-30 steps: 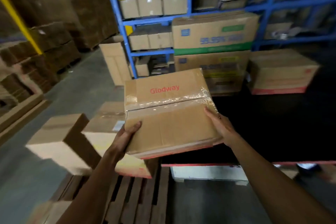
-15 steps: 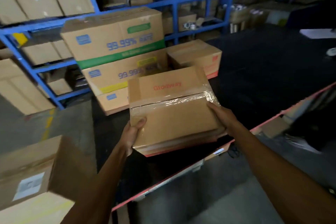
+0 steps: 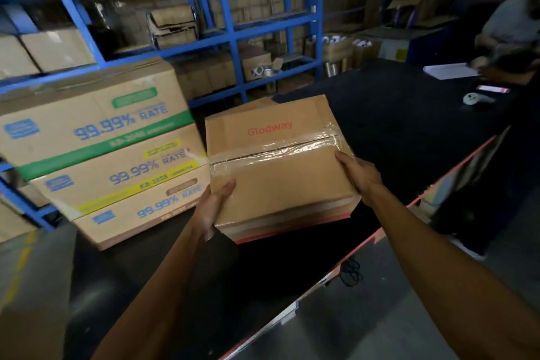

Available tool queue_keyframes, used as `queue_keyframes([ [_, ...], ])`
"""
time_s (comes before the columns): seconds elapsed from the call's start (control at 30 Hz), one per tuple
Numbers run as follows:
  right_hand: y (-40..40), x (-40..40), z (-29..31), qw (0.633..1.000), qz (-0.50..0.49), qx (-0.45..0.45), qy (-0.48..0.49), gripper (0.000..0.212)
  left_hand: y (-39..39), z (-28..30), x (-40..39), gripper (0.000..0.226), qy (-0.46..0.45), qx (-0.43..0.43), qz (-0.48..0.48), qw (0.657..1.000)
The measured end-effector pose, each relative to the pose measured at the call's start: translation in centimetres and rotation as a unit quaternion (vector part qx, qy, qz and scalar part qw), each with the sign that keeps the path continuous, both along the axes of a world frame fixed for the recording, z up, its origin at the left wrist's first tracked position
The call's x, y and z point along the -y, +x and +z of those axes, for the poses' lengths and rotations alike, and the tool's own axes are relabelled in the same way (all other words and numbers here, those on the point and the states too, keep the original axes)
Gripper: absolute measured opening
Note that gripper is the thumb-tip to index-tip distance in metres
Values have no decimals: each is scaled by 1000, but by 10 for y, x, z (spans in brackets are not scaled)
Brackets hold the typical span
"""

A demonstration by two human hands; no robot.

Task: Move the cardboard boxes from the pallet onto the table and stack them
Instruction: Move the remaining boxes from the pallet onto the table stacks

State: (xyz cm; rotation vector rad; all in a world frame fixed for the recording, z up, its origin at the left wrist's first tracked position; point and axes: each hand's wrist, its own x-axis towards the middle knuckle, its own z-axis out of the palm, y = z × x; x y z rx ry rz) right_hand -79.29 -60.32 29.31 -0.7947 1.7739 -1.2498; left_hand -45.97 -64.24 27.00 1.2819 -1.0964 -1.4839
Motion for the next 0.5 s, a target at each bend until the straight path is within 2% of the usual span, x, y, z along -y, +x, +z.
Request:
queue_keyframes([
  [0.2,-72,50,32,999,16,8,-33,69,-79,39,41,41,-31,-24,40,998],
  [0.33,-105,98,50,997,45,27,-60,50,-107,61,71,43,-48,-32,42,997],
  [0.5,-132,175,68,992,79,39,-89,42,-129,83,127,45,-99,-17,52,994],
])
